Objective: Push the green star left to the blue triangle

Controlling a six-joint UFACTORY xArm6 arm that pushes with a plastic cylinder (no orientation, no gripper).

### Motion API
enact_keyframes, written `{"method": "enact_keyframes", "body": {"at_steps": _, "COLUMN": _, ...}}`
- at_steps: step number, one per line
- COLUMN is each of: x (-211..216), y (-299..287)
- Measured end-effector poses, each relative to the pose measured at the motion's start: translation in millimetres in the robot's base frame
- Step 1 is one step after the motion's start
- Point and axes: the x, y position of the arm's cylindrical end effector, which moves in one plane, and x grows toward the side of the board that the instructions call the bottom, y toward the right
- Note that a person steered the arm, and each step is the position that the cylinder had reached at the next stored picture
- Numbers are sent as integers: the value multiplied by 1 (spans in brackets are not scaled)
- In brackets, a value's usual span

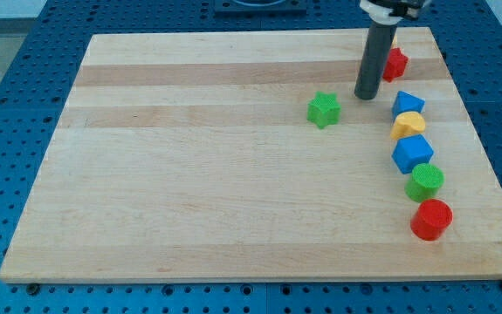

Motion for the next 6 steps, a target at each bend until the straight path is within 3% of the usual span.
{"method": "enact_keyframes", "body": {"at_steps": 2, "x": -1, "y": 113}}
{"method": "enact_keyframes", "body": {"at_steps": 3, "x": 29, "y": 131}}
{"method": "enact_keyframes", "body": {"at_steps": 4, "x": 58, "y": 124}}
{"method": "enact_keyframes", "body": {"at_steps": 6, "x": 47, "y": 89}}
